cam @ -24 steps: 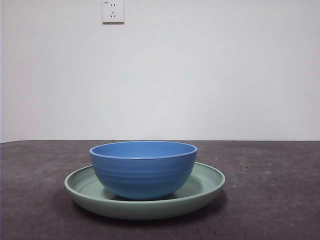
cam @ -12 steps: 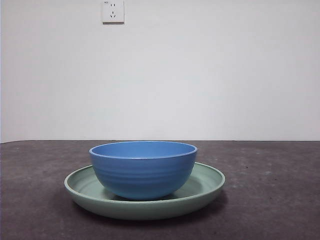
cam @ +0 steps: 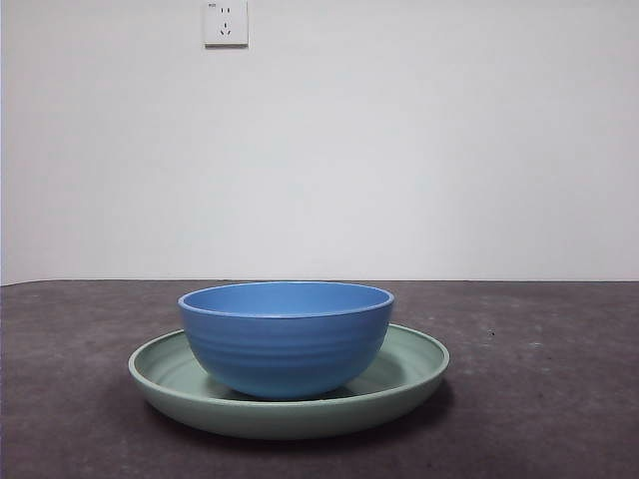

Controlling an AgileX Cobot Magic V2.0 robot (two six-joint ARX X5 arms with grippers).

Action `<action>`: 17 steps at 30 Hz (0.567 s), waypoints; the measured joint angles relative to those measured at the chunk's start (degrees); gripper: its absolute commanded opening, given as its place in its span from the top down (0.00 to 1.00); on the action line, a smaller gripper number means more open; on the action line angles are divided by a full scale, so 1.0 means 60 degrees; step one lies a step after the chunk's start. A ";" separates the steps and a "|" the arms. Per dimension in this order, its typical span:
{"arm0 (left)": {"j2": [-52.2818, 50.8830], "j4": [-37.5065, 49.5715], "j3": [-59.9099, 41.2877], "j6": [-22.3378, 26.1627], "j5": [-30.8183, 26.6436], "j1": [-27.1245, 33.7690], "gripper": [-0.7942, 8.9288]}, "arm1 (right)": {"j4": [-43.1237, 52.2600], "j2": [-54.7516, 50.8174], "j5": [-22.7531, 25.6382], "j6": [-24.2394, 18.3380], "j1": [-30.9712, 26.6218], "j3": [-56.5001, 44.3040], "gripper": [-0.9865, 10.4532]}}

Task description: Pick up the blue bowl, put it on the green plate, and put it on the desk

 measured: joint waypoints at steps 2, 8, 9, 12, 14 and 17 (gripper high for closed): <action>0.0000 0.0004 0.0000 0.0000 0.0000 0.0000 0.83 | 0.1730 -0.0437 0.0004 0.0000 -0.0390 -0.1188 0.88; 0.0000 0.0004 0.0000 -0.0004 0.0000 0.0004 0.83 | 0.5260 -0.1923 0.0758 -0.0171 -0.1093 -0.4054 0.88; 0.0000 0.0004 0.0000 0.0000 0.0000 0.0000 0.83 | 0.5523 -0.2124 0.1038 -0.0208 -0.1111 -0.4360 0.88; 0.0000 0.0004 0.0000 0.0000 0.0000 0.0004 0.83 | 0.5679 -0.2728 0.2113 -0.0270 -0.1155 -0.5286 0.88; 0.0000 0.0004 0.0000 0.0000 0.0000 0.0000 0.83 | 0.5606 -0.3082 0.2845 -0.0310 -0.1155 -0.5799 0.88; 0.0000 0.0004 0.0000 -0.0004 0.0000 0.0000 0.83 | 0.5581 -0.3523 0.3504 -0.0321 -0.1162 -0.6262 0.88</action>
